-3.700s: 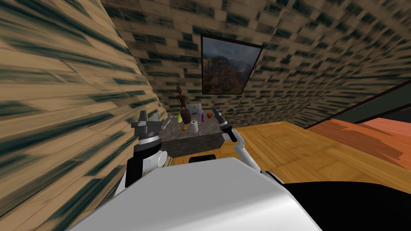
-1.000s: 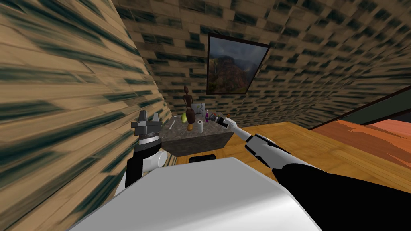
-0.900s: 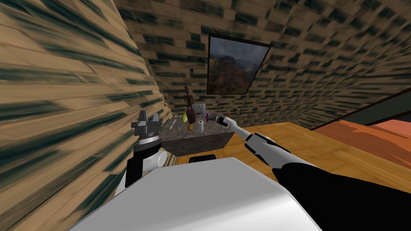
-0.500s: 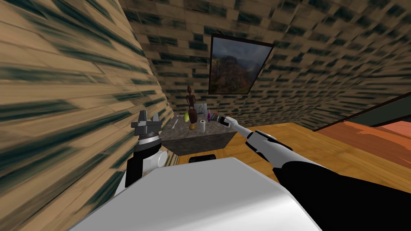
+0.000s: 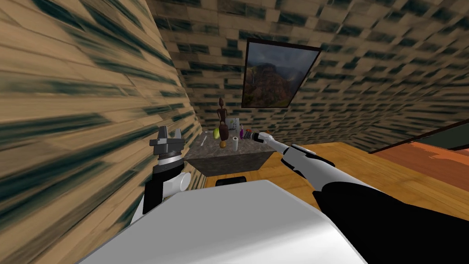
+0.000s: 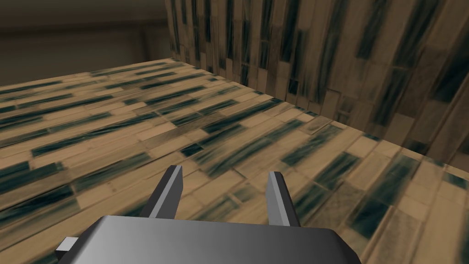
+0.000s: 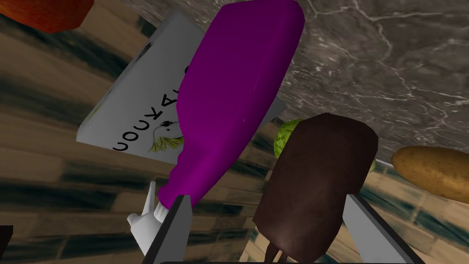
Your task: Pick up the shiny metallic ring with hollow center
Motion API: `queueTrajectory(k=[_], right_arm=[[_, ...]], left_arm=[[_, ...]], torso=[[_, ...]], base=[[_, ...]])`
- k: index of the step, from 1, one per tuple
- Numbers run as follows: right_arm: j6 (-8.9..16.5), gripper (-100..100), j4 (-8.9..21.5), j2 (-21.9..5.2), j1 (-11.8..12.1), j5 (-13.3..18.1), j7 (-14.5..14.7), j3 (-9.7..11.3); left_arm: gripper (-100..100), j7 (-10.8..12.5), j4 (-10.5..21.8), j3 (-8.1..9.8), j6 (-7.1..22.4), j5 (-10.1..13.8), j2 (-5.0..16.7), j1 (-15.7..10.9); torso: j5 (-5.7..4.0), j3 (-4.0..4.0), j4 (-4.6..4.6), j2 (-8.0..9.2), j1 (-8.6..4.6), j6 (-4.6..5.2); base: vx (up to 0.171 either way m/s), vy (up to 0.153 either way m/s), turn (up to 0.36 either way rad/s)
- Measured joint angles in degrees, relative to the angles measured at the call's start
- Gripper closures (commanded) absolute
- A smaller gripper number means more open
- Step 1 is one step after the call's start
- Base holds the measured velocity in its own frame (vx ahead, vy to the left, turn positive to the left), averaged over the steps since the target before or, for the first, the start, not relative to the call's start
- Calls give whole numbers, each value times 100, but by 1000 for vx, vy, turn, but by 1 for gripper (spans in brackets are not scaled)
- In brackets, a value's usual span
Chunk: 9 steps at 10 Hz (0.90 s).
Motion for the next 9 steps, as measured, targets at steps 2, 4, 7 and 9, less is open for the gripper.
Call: queueTrajectory(k=[2,4,7,9], right_arm=[[-28,-100,296,-67,-114,99,14,171],[-75,-100,667,-120,-221,270,173,370],[-120,-100,1097,-229,-444,502,217,683],[-248,-100,1625,-217,-608,660,397,875]], left_arm=[[0,0,0,1,0,0,0,1],[0,0,0,0,0,0,0,1],[0,0,0,1,0,0,0,1],[0,0,0,1,0,0,0,1]], torso=[[-4,-2,-1,-4,-18,4],[-3,-3,-2,-5,-13,3],[-4,-3,-2,-4,-19,5],[-3,-3,-2,-4,-15,5]], base=[[7,46,39],[8,78,81],[8,59,50],[8,69,73]])
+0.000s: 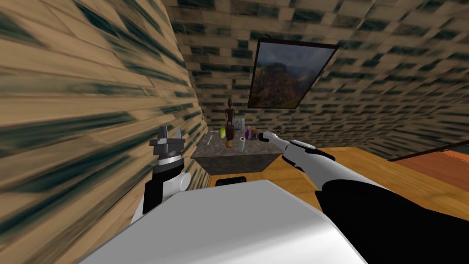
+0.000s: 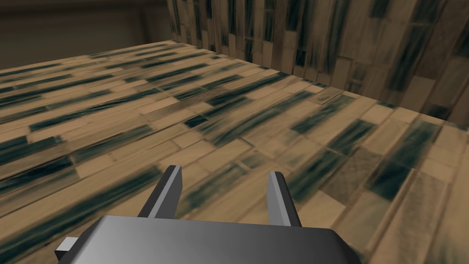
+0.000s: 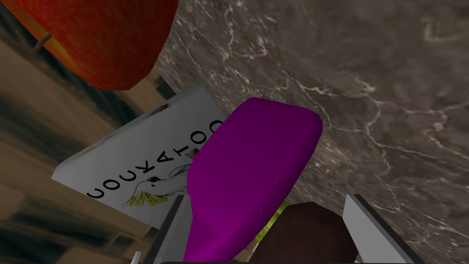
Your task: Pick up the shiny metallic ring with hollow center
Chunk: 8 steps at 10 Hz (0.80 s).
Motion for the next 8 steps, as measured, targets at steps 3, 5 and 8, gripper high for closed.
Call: queueTrajectory(k=[3,5,8], right_arm=[[-44,-100,823,68,-184,277,220,328],[129,-100,439,-240,-140,449,-77,626],[55,-100,734,-235,-221,589,49,808]], left_arm=[[0,0,0,0,0,0,0,0],[0,0,0,0,0,0,0,0],[0,0,0,0,0,0,0,0]], torso=[[1,-2,-1,-2,8,-4],[-2,2,1,4,-8,0],[-1,0,0,-1,-1,-1]], base=[[10,67,78],[2,13,-18],[11,43,59]])
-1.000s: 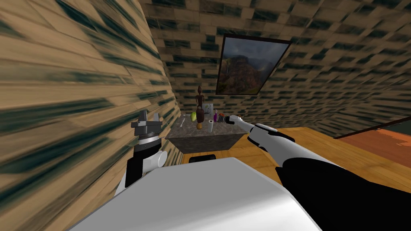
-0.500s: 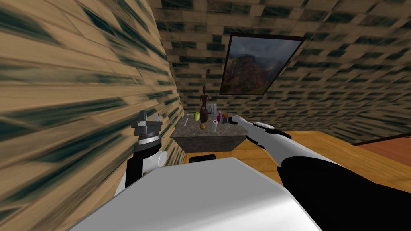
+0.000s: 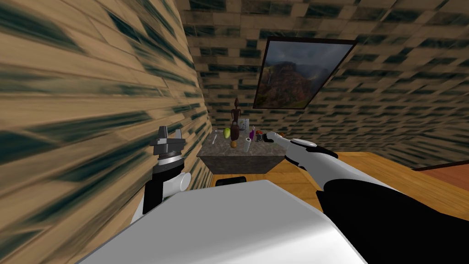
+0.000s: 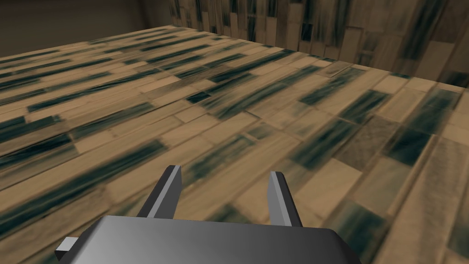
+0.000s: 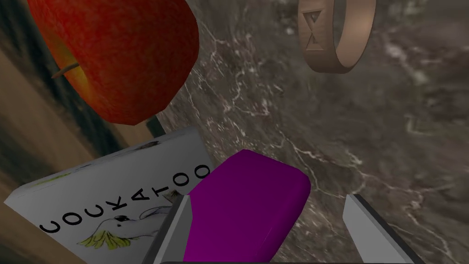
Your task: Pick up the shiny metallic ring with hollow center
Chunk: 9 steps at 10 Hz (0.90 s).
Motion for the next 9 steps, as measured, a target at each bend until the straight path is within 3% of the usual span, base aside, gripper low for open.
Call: queueTrajectory(k=[1,2,4,8,9], right_arm=[[-34,-100,180,45,-7,-10,87,-23],[149,-100,-179,-170,77,179,-142,261],[95,-100,-275,-128,-16,229,-151,322],[-101,-100,334,63,-82,145,213,177],[-70,-100,354,-32,-48,170,150,219]], left_arm=[[0,0,0,0,0,0,0,0],[0,0,0,0,0,0,0,0],[0,0,0,0,0,0,0,0],[0,0,0,1,0,0,0,0],[0,0,0,1,0,0,0,0]], torso=[[-1,1,1,2,-7,2],[-1,0,0,0,-1,-1],[-1,2,1,4,-7,0],[-5,4,2,6,-23,3],[-5,5,2,7,-24,4]], base=[[18,54,102],[10,48,58],[0,11,-1],[0,0,0],[0,0,0]])
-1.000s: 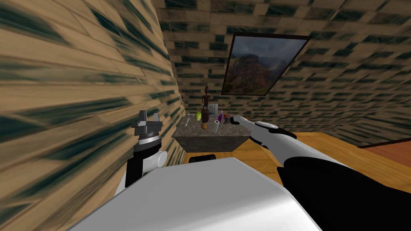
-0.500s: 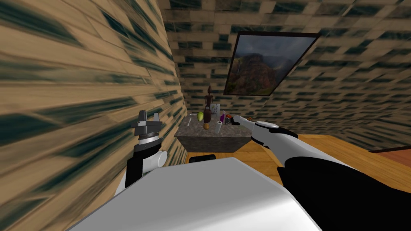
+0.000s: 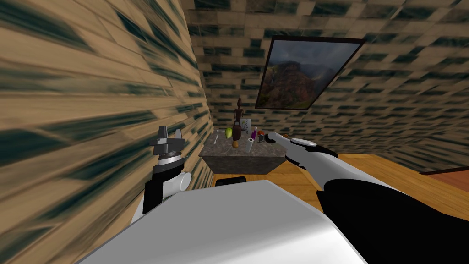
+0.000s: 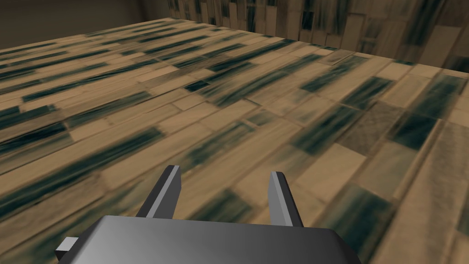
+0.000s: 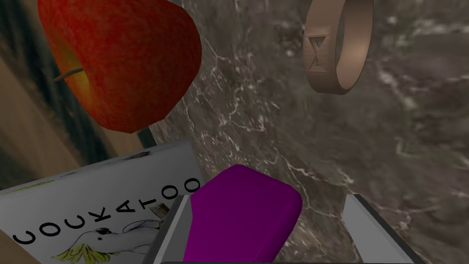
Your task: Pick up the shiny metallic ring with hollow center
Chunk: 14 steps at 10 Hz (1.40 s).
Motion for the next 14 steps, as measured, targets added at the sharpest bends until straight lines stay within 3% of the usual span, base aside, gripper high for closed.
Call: queueTrajectory(k=[1,2,4,6,8,14], right_arm=[[68,-100,-68,-67,11,44,-139,67],[52,-100,67,5,-9,22,-102,31],[29,-100,-195,-249,4,216,-222,317],[-209,-100,200,-171,-74,235,73,338],[-238,-100,-14,-347,-82,390,-33,559],[-624,-100,87,-675,-160,736,165,1071]], left_arm=[[0,0,0,0,0,0,0,0],[0,0,0,0,0,0,0,0],[0,0,0,0,0,0,0,0],[0,0,0,0,0,0,0,0],[0,0,0,0,0,0,0,0],[0,0,0,0,0,0,0,0]], torso=[[0,0,0,0,1,-2],[0,-1,-1,-1,3,-3],[2,-7,-2,-12,9,-2],[3,-9,-3,-15,12,-3],[2,-6,-2,-10,9,-2],[2,-6,-3,-10,10,-3]], base=[[0,0,0],[17,13,-3],[37,20,-16],[30,22,-6],[29,19,-10],[30,20,-8]])
